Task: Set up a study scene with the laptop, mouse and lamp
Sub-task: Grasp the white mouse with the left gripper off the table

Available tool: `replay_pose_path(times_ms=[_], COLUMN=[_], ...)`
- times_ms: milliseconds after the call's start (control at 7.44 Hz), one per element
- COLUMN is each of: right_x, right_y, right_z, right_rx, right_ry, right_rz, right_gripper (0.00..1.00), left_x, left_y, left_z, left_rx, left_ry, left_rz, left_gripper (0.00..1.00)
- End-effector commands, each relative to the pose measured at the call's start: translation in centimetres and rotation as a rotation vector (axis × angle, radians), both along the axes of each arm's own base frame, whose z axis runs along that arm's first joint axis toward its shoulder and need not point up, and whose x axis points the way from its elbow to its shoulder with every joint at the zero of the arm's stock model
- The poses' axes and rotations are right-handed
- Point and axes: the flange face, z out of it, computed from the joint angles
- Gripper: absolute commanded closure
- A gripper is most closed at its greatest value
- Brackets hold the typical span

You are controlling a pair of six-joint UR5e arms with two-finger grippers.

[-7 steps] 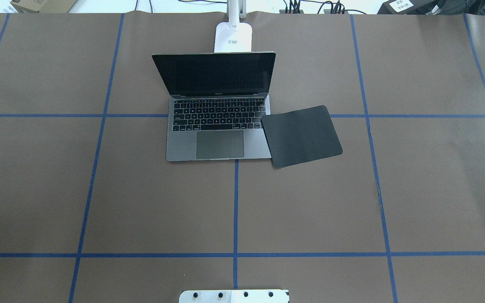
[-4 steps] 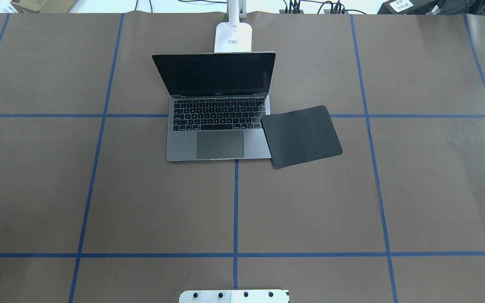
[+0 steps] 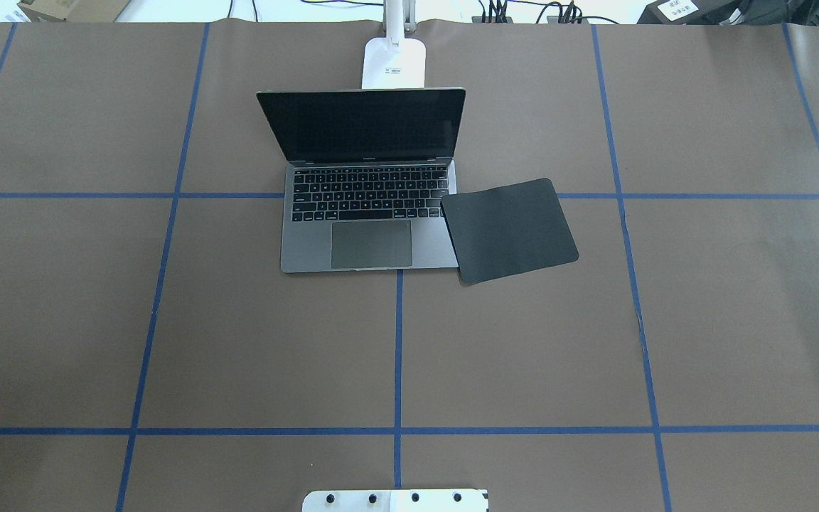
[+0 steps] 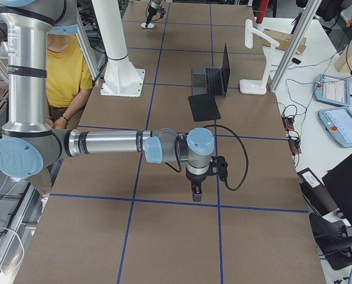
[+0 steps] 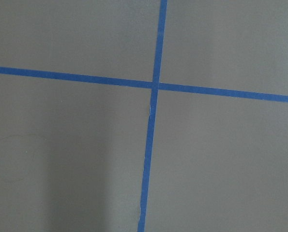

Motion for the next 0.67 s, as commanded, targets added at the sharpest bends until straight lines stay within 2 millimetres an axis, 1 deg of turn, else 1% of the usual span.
replay_pose_path(times_ms=[0,269,537], right_x=[0.0,0.0,0.0], right_y=[0.0,-0.07,-0.07], right_z=[0.0,-0.07,-0.07], right_rx=[0.0,0.001,0.002], right_ry=[0.0,0.0,0.0], right_rz=[0.0,0.0,0.0], right_gripper=[0.0,0.0,0.0], left_x=[-0.08,-0.03,-0.03], left_y=[0.21,0.43,0.52], left_z=[0.5,0.71,1.06], left_rx=[-0.003,-0.004,0.004], left_ry=[-0.01,-0.014,-0.023], left_rz=[0.008,0.019,0.021], left_gripper=[0.02,0.13,0.13])
